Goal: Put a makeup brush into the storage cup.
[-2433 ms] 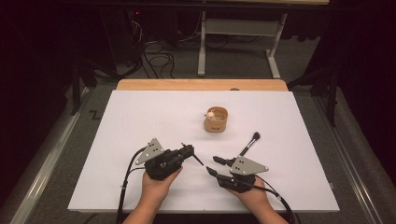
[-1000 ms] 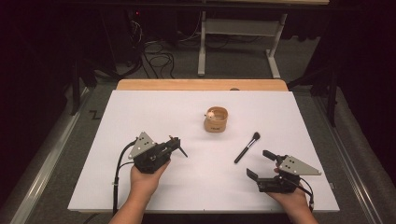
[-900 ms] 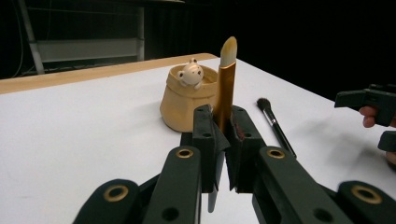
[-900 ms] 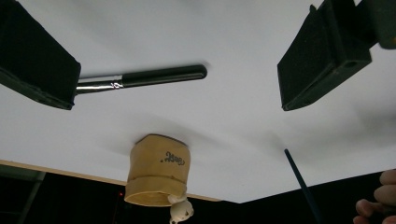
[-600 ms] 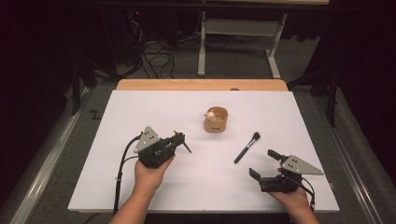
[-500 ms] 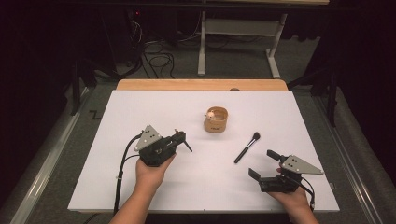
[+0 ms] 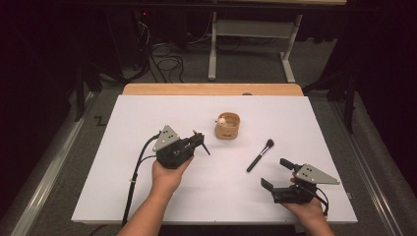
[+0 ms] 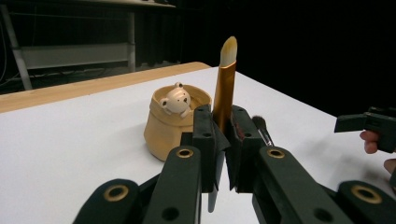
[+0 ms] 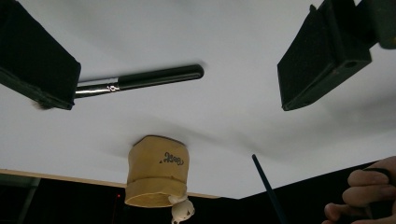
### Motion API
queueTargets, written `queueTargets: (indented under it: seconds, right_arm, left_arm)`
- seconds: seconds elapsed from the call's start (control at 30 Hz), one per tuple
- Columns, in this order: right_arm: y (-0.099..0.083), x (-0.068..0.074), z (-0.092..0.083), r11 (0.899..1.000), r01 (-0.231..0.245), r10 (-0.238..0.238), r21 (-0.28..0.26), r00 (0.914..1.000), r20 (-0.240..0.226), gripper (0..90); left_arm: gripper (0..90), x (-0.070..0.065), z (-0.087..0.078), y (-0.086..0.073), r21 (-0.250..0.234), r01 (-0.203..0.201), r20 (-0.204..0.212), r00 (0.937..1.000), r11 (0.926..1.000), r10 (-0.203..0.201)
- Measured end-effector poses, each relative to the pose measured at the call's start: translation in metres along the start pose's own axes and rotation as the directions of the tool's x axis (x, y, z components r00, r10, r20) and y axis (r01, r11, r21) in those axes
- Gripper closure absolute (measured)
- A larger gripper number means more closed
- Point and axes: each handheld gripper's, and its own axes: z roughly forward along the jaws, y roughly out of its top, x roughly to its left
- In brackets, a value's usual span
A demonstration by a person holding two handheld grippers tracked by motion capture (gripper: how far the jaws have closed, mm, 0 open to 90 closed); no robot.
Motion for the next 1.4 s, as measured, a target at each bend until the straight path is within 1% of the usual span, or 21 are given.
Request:
queueTargets:
  seconds: [0.2, 0.33, 0.6, 0.63, 0.77, 0.93, 1.0, 1.13, 1.27, 1.3, 1.37, 1.4]
  right_arm:
    - [-0.001, 0.000, 0.001, 1.000, 0.005, -0.005, 0.003, 1.0000, -0.001, 0.3]
    - [-0.001, -0.001, 0.001, 1.000, 0.007, -0.007, 0.004, 1.0000, -0.001, 0.3]
    - [-0.002, -0.001, 0.000, 1.000, 0.010, -0.010, 0.003, 0.9999, -0.006, 0.4]
    - [-0.002, -0.001, 0.000, 1.000, 0.008, -0.008, 0.003, 0.9999, -0.007, 0.4]
    - [-0.002, -0.001, 0.000, 1.000, 0.002, -0.002, 0.004, 0.9999, -0.011, 0.4]
    - [-0.002, -0.001, 0.000, 1.000, 0.004, -0.004, 0.004, 0.9999, -0.014, 0.4]
    - [-0.002, -0.001, 0.000, 1.000, 0.006, -0.006, 0.004, 0.9998, -0.021, 0.4]
    - [-0.003, -0.001, 0.001, 1.000, 0.005, -0.005, 0.010, 0.9998, -0.019, 0.6]
    - [-0.003, -0.001, 0.001, 1.000, 0.005, -0.004, 0.015, 0.9997, -0.024, 0.8]
    - [-0.003, -0.001, 0.001, 1.000, 0.005, -0.005, 0.015, 0.9997, -0.025, 0.8]
    - [-0.004, -0.001, 0.001, 1.000, 0.004, -0.003, 0.015, 0.9997, -0.025, 0.8]
    - [-0.004, -0.001, 0.001, 1.000, 0.003, -0.003, 0.016, 0.9997, -0.025, 0.8]
  left_arm:
    - [83.3, 0.000, 0.011, 0.005, 0.001, 0.006, 0.000, 1.0000, 1.0000, -0.006]
    - [83.3, -0.002, 0.017, 0.008, 0.006, -0.008, 0.005, 1.0000, 1.0000, 0.008]
    - [83.3, -0.004, 0.032, 0.013, 0.003, -0.002, 0.015, 0.9999, 1.0000, 0.002]
    - [83.3, -0.004, 0.034, 0.014, 0.005, -0.008, 0.015, 0.9999, 1.0000, 0.008]
    - [83.3, -0.005, 0.041, 0.018, 0.000, -0.002, 0.017, 0.9999, 1.0000, 0.002]
    - [83.3, -0.007, 0.050, 0.024, -0.011, -0.005, 0.019, 0.9998, 0.9999, 0.005]
    - [83.3, -0.007, 0.053, 0.027, -0.015, -0.003, 0.019, 0.9998, 0.9999, 0.003]
    - [83.3, -0.005, 0.059, 0.032, -0.022, -0.002, 0.014, 0.9999, 0.9997, 0.003]
    - [83.3, -0.002, 0.065, 0.039, -0.024, -0.009, 0.004, 0.9999, 0.9997, 0.009]
    - [83.3, -0.001, 0.066, 0.041, -0.029, -0.002, 0.004, 1.0000, 0.9996, 0.002]
    - [83.3, 0.000, 0.069, 0.044, -0.028, -0.008, 0.001, 1.0000, 0.9996, 0.009]
    - [83.3, 0.001, 0.070, 0.046, -0.032, -0.004, 0.000, 1.0000, 0.9995, 0.004]
